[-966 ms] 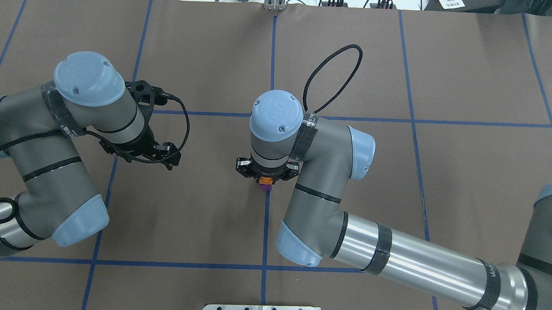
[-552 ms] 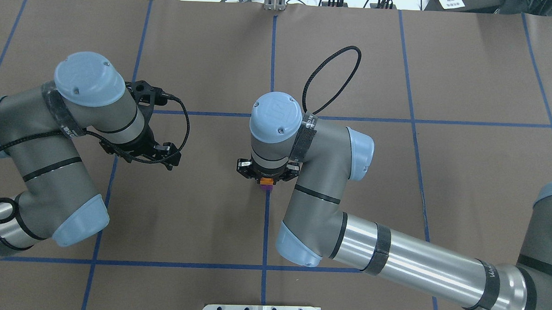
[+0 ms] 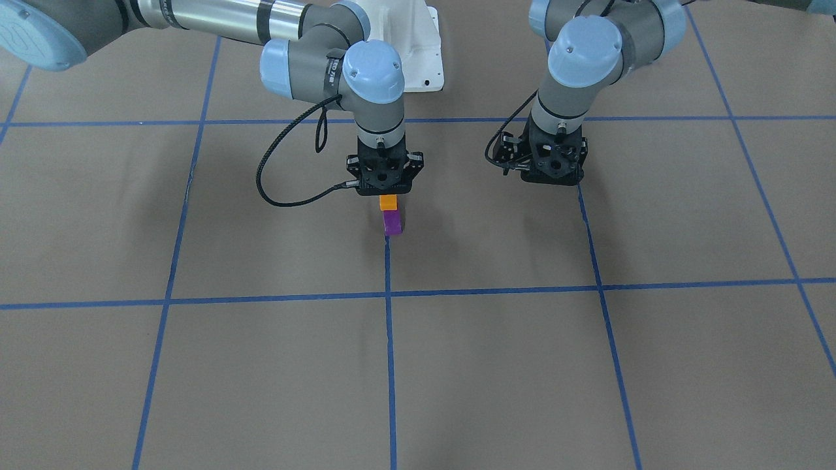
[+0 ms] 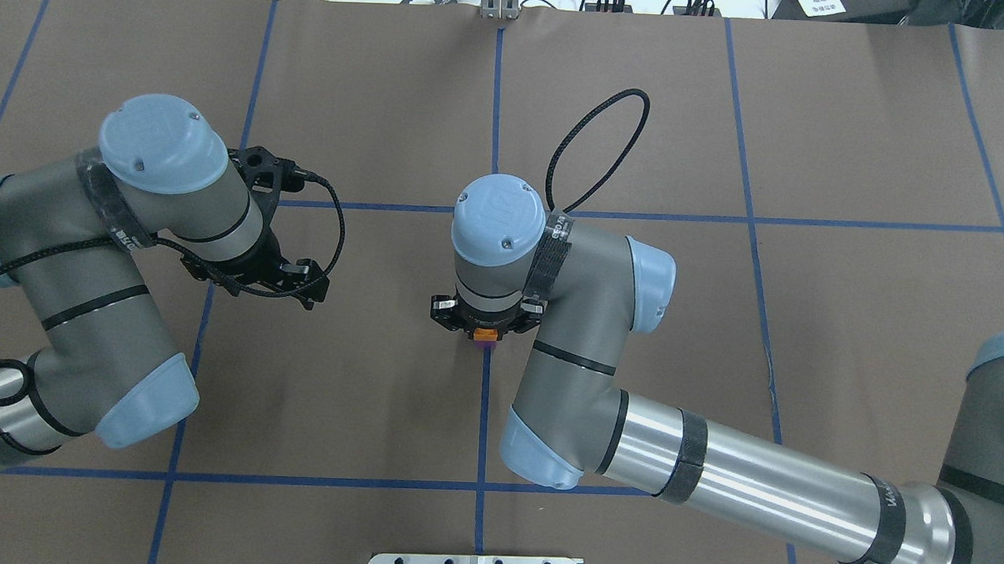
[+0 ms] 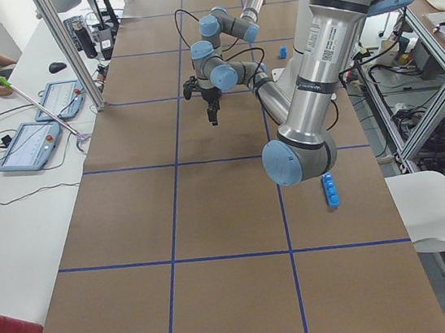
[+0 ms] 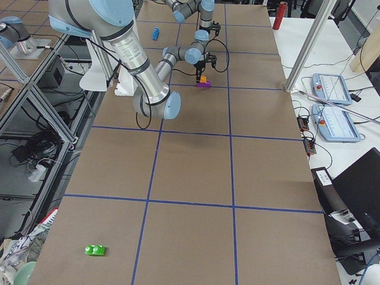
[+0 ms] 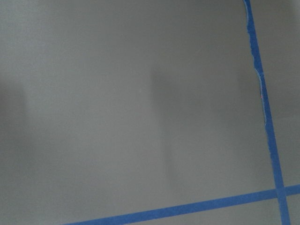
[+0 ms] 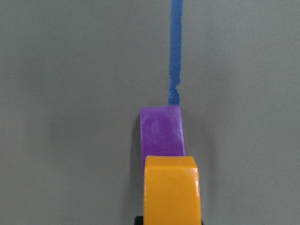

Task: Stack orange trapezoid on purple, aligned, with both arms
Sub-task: 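Lower the orange block onto the purple block and align it with the right gripper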

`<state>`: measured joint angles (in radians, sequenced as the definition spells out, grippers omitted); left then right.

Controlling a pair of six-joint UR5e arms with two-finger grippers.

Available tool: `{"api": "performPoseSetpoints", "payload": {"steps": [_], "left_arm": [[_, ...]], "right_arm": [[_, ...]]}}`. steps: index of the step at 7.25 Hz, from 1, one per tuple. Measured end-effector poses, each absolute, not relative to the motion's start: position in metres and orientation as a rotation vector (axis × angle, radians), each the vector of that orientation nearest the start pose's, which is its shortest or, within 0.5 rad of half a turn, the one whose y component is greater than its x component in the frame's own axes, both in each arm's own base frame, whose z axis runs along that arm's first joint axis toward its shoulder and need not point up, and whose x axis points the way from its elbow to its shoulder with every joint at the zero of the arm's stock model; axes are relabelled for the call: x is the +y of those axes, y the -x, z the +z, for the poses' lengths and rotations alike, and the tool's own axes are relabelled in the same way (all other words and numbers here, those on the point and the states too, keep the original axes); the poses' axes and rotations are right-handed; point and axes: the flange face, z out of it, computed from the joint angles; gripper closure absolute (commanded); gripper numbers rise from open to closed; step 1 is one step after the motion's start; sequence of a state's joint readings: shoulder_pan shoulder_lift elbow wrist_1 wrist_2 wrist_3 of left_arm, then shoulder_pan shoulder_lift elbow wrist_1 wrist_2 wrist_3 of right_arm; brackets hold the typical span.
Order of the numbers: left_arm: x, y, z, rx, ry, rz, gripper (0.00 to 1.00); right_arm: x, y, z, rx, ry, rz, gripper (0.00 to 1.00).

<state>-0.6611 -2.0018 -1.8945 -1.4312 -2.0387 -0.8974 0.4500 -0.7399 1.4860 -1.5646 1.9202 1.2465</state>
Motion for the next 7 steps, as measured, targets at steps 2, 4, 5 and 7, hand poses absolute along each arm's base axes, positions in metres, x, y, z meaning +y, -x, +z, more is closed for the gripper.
{"api": "performPoseSetpoints", "payload": {"steps": [2, 4, 5, 7], "left_arm": [[-0.436, -0.416, 0.295, 0.755, -0.018, 0.156, 0.00], [-0.436, -0.416, 0.295, 0.756, -0.018, 0.155, 0.00], [-0.436, -0.416, 0.294, 0.756, -0.019, 0.155, 0.00], [-0.436, -0.416, 0.294, 0.757, -0.020, 0.155, 0.00]], "right_arm": [[-0.410, 0.623, 0.184, -0.813, 0.025, -0.020, 0.46], [-0.408, 0.624, 0.184, -0.812, 0.024, -0.022, 0.00], [-0.408, 0.624, 0.183, -0.814, 0.020, -0.021, 0.00], [-0.414, 0.614, 0.174, -0.832, 0.013, -0.015, 0.00]]}}
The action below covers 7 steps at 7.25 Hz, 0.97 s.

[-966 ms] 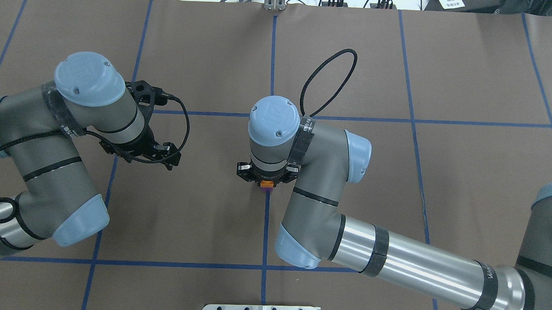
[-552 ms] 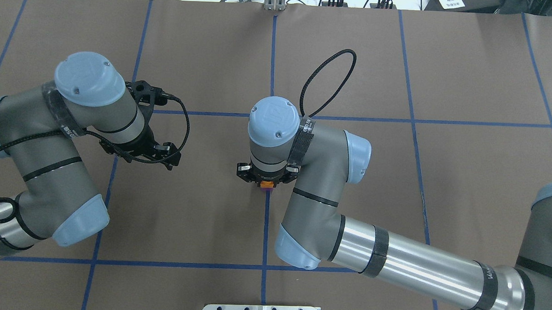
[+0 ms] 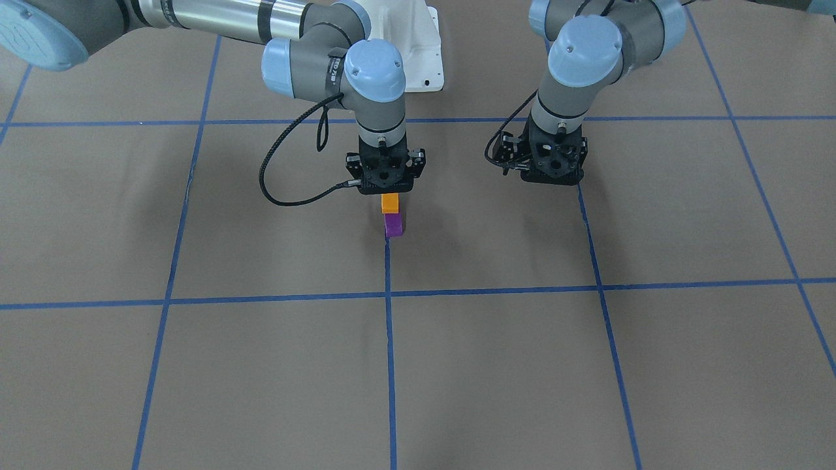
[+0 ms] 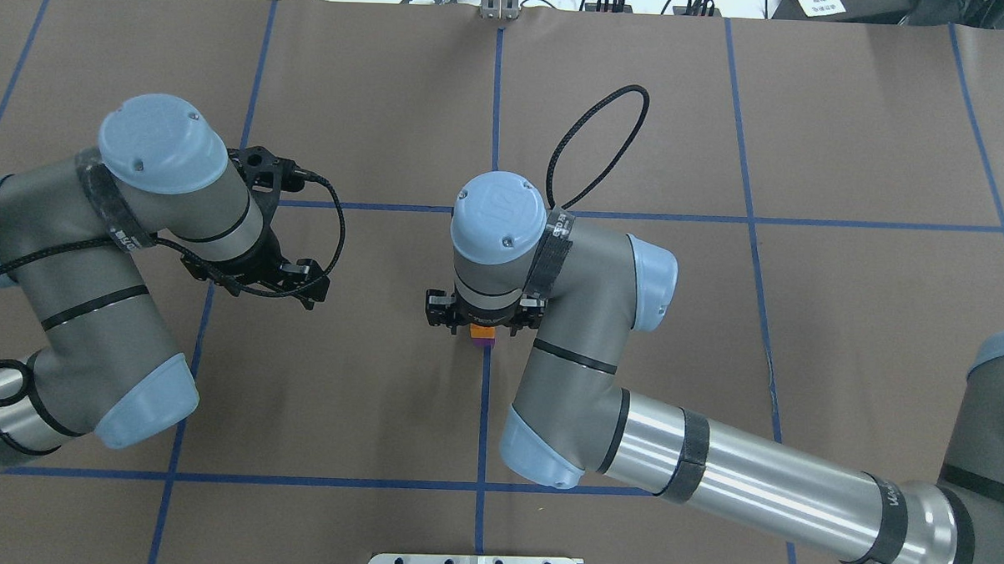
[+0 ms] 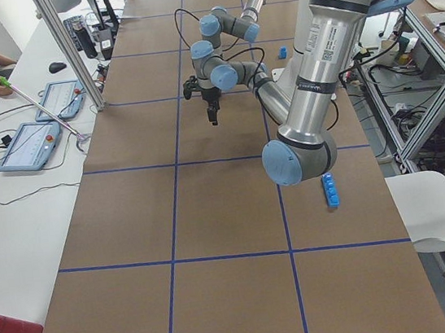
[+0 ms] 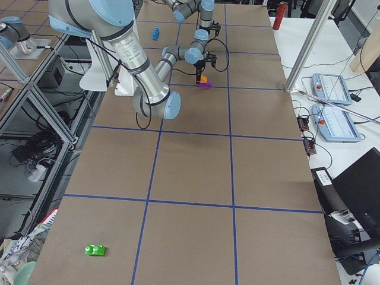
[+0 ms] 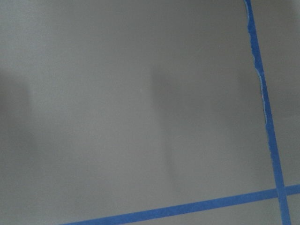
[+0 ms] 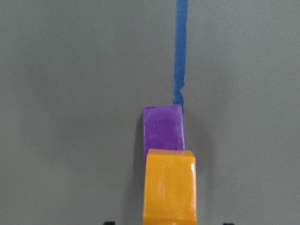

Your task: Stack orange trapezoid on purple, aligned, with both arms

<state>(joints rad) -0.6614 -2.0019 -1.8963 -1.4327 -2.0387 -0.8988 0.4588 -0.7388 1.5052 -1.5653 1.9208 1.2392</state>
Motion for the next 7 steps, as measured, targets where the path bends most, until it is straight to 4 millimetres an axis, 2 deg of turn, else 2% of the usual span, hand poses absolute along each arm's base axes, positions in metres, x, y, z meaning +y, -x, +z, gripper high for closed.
{"api": "performPoseSetpoints", "payload": {"steps": [1, 2, 3, 4, 5, 6, 7], "left_arm": [[-0.436, -0.415, 0.293, 0.758, -0.022, 0.154, 0.00], [-0.438, -0.410, 0.293, 0.760, -0.028, 0.152, 0.00], [-0.438, -0.398, 0.295, 0.762, -0.036, 0.146, 0.00], [-0.435, -0.381, 0.301, 0.762, -0.046, 0.145, 0.00], [-0.436, -0.356, 0.311, 0.756, -0.066, 0.153, 0.00], [-0.441, -0.326, 0.326, 0.750, -0.079, 0.169, 0.00], [-0.451, -0.284, 0.348, 0.757, -0.077, 0.195, 0.00]], "right_arm": [[-0.420, 0.598, 0.163, -0.854, 0.009, -0.008, 0.00], [-0.428, 0.572, 0.153, -0.869, 0.016, 0.008, 0.00], [-0.434, 0.539, 0.151, -0.877, 0.028, 0.025, 0.00], [-0.435, 0.498, 0.167, -0.884, 0.026, 0.027, 0.00], [-0.436, 0.455, 0.197, -0.878, 0.014, 0.012, 0.00], [-0.441, 0.412, 0.232, -0.863, 0.005, -0.009, 0.00], [-0.451, 0.367, 0.273, -0.836, -0.008, -0.036, 0.00]]}}
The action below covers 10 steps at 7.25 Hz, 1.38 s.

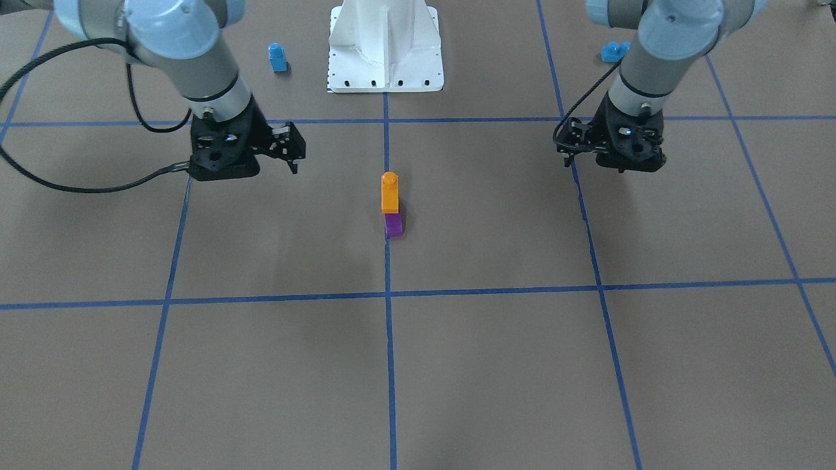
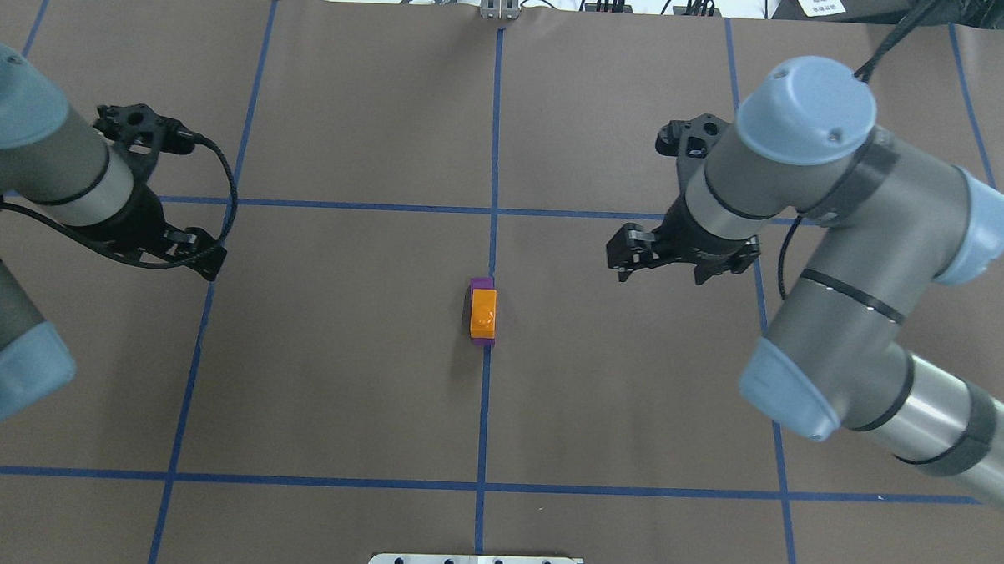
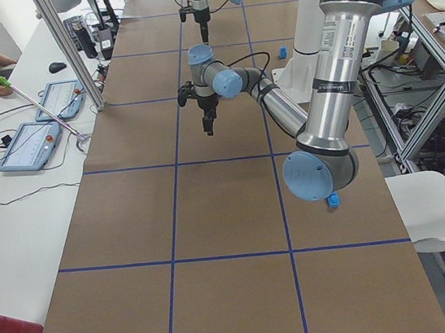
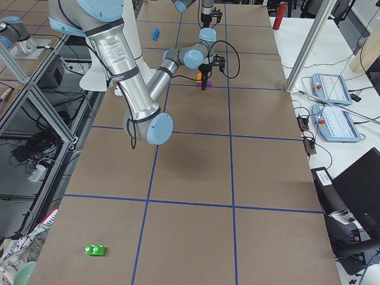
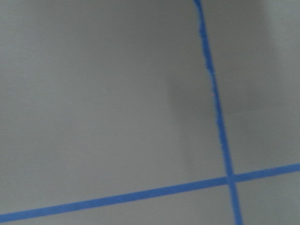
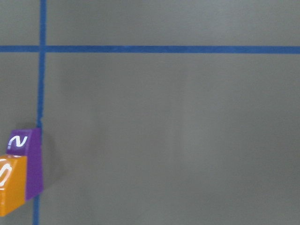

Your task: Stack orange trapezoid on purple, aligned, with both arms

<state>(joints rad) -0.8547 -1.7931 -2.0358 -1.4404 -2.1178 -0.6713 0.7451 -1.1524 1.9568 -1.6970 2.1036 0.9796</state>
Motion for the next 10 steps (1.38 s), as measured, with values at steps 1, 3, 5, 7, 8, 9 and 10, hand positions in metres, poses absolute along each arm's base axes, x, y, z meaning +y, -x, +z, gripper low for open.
{"api": "performPoseSetpoints", "payload": {"steps": [1, 3, 5, 7, 8, 9, 10], "left_arm": [[-0.462, -0.234, 0.374, 0.770, -0.078, 0.225, 0.00], [-0.478, -0.139, 0.432, 0.777, -0.107, 0.288, 0.00], [-0.485, -0.071, 0.490, 0.752, -0.122, 0.323, 0.00], [-0.492, -0.010, 0.550, 0.740, -0.124, 0.354, 0.00], [-0.492, 0.011, 0.571, 0.743, -0.121, 0.353, 0.00], [-0.492, 0.023, 0.583, 0.744, -0.117, 0.346, 0.00], [-0.492, 0.028, 0.588, 0.745, -0.114, 0.342, 0.00]], "right_arm": [[-0.464, 0.320, 0.315, -0.801, -0.023, -0.066, 0.00], [-0.480, 0.222, 0.394, -0.752, -0.034, -0.120, 0.00], [-0.471, 0.113, 0.475, -0.712, -0.039, -0.158, 0.00], [-0.448, 0.025, 0.538, -0.689, -0.045, -0.171, 0.00], [-0.439, -0.005, 0.564, -0.702, -0.037, -0.165, 0.00], [-0.431, -0.022, 0.582, -0.726, -0.027, -0.157, 0.00], [-0.426, -0.029, 0.590, -0.741, -0.021, -0.150, 0.00]]}}
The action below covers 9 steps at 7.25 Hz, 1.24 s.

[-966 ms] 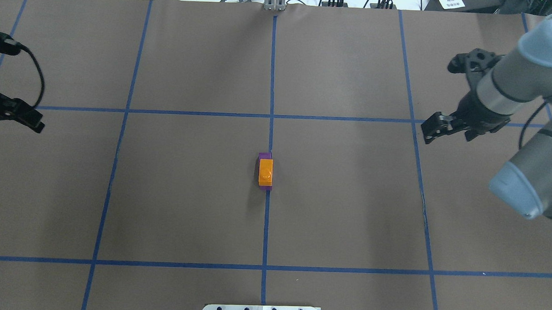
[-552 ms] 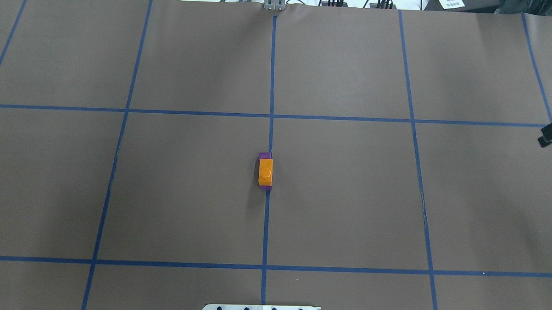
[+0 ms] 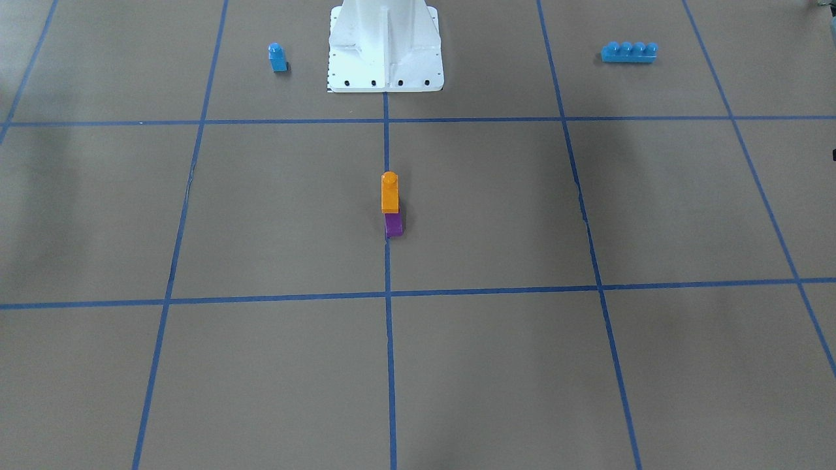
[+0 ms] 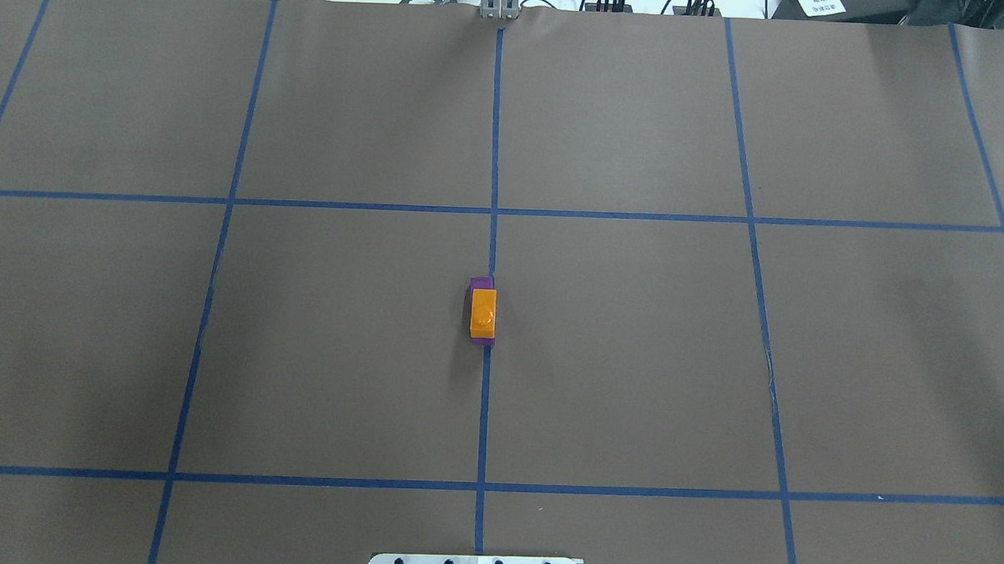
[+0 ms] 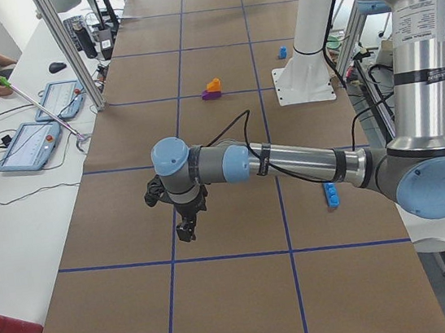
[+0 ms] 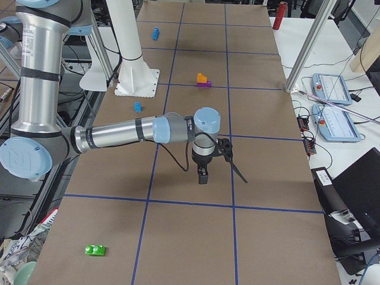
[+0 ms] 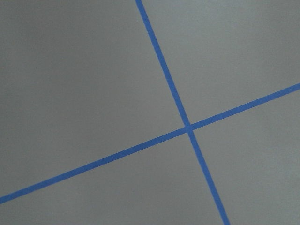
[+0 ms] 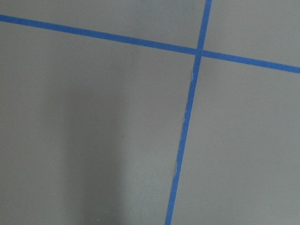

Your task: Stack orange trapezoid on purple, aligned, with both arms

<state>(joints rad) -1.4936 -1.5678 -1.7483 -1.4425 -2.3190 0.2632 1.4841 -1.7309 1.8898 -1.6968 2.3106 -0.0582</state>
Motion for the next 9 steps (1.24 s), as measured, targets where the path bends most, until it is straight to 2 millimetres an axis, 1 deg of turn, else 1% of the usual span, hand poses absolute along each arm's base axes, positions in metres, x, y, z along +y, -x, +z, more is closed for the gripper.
{"api": "performPoseSetpoints", "payload": {"steps": [1, 4, 9], "left_arm": [[-0.4911, 0.0300, 0.5910, 0.744, -0.109, 0.336, 0.00], [-0.4903, 0.0324, 0.5937, 0.743, -0.101, 0.319, 0.00], [-0.4879, 0.0346, 0.5966, 0.744, -0.095, 0.311, 0.00]], "right_arm": [[-0.4233, -0.0329, 0.5944, -0.747, -0.016, -0.143, 0.00], [-0.4212, -0.0344, 0.5967, -0.750, -0.011, -0.134, 0.00], [-0.4222, -0.0345, 0.5938, -0.749, -0.017, -0.132, 0.00]]}}
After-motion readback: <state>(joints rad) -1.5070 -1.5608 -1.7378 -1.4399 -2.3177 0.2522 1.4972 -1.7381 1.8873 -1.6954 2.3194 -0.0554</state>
